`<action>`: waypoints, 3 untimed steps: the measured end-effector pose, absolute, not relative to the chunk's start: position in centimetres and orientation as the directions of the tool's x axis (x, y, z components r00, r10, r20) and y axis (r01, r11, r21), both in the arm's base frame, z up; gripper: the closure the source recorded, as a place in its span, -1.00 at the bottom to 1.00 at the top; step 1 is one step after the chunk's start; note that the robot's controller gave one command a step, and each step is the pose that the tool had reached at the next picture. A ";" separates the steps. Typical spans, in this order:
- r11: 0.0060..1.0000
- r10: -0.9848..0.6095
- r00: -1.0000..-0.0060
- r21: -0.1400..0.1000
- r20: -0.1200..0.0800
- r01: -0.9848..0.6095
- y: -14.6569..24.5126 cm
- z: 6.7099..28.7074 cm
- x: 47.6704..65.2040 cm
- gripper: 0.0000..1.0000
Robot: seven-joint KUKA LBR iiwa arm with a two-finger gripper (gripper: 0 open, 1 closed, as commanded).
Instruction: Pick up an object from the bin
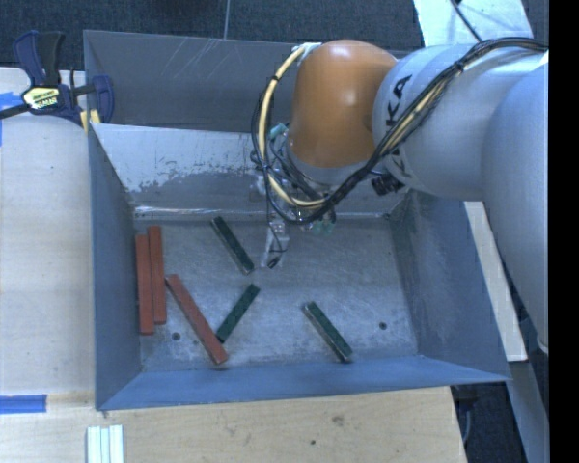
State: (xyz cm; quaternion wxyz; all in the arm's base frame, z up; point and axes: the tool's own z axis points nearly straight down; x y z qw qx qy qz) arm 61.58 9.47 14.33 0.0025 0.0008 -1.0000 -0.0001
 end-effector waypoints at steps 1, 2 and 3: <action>0.918 0.397 -0.918 -0.002 0.007 0.397 9.8 6.8 61.8 -1.00; 0.726 0.687 -0.726 0.004 -0.004 0.687 9.6 10.1 61.7 -1.00; 0.549 0.836 -0.549 0.005 -0.004 0.836 9.8 10.0 61.6 -1.00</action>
Offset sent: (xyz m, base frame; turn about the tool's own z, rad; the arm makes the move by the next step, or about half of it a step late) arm 0.0032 0.0034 -0.0733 0.4098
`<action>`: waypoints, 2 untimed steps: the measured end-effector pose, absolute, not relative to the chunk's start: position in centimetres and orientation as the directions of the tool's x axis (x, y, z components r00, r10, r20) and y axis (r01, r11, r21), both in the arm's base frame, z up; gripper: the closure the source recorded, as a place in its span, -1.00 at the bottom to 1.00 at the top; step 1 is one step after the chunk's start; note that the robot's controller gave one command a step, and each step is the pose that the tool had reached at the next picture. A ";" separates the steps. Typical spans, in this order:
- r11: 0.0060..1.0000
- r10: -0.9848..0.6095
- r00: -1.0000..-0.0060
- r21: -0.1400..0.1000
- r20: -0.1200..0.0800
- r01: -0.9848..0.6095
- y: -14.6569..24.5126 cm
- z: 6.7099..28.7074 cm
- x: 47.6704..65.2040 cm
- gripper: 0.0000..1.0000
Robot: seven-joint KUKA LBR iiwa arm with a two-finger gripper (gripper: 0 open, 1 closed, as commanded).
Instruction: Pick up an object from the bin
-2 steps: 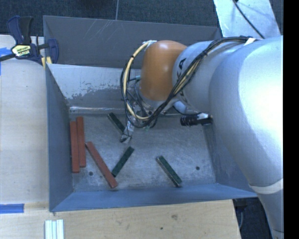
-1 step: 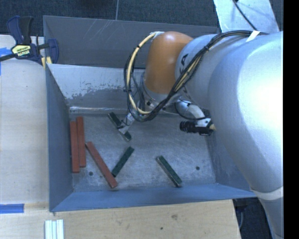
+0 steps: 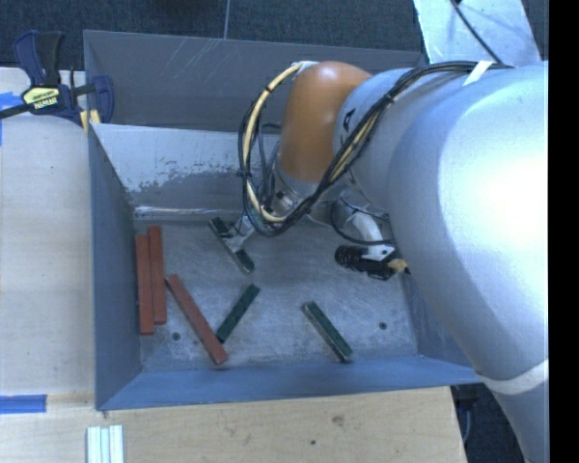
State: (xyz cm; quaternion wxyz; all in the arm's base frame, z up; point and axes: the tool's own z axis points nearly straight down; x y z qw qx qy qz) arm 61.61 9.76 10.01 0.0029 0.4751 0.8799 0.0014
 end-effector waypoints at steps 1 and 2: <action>0.472 0.881 -0.472 -0.003 0.001 0.881 12.2 6.9 61.3 -1.00; 0.476 0.879 -0.476 -0.002 0.000 0.879 12.1 7.0 61.3 -1.00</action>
Offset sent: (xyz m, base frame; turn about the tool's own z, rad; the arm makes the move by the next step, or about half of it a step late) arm -0.0032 0.0238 -0.0301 0.0912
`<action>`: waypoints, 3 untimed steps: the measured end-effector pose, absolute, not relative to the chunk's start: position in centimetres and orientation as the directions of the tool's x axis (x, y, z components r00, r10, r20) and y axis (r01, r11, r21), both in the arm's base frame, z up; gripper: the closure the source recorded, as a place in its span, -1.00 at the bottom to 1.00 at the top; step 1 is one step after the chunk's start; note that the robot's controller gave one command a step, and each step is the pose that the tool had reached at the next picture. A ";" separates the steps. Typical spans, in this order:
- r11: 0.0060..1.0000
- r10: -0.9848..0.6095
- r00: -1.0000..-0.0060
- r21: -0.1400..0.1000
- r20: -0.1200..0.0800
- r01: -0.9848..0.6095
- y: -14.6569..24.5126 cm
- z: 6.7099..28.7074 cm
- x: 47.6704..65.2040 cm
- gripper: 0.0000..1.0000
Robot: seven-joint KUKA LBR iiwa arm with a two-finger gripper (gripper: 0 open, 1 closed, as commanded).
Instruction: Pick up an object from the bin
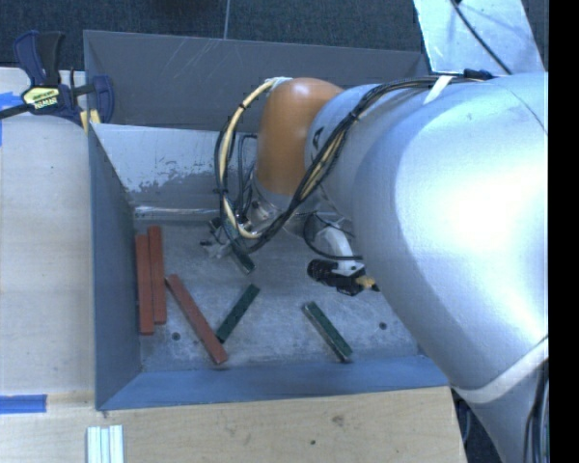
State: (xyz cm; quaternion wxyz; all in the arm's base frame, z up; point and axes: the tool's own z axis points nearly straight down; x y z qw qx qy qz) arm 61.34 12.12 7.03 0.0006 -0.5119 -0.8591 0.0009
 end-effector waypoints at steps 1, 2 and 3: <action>0.477 0.879 -0.477 0.004 -0.003 0.879 12.1 7.3 61.5 1.00; 0.480 0.877 -0.480 0.004 -0.002 0.877 12.1 9.8 61.6 1.00; 0.483 0.876 -0.483 0.005 -0.002 0.876 12.0 12.8 61.8 1.00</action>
Offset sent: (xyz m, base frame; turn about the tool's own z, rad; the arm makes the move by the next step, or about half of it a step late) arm 0.0000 0.0000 0.0000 0.0000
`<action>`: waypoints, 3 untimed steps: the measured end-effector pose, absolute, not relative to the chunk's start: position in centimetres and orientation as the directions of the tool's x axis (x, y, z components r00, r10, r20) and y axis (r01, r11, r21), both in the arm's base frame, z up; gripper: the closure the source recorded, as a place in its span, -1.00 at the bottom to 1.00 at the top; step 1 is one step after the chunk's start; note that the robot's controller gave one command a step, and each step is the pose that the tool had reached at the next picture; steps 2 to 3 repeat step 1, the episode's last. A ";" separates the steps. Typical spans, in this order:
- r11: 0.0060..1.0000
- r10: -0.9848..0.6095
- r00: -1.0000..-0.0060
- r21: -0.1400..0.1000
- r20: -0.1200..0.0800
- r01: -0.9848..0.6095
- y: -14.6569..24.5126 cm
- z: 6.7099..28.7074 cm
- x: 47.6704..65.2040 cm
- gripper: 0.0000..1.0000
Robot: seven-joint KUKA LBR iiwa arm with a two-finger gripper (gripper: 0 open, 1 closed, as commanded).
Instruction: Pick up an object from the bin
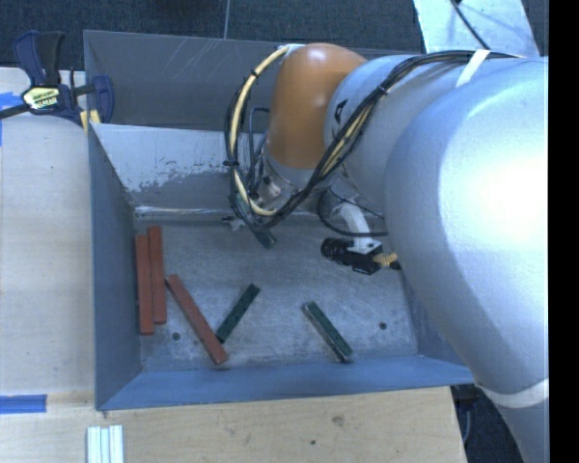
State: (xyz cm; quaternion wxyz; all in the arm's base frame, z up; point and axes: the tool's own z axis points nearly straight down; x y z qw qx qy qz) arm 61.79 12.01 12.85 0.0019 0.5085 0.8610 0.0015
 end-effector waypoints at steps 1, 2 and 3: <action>0.486 0.874 -0.486 0.003 -0.003 0.874 12.0 13.2 61.9 1.00; 0.486 0.874 -0.486 0.003 -0.003 0.874 12.0 13.2 61.9 1.00; 0.486 0.874 -0.486 0.003 -0.003 0.874 12.0 13.2 61.9 1.00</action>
Offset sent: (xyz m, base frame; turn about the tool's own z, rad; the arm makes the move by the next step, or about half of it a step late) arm 0.0000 0.0000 0.0033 0.0000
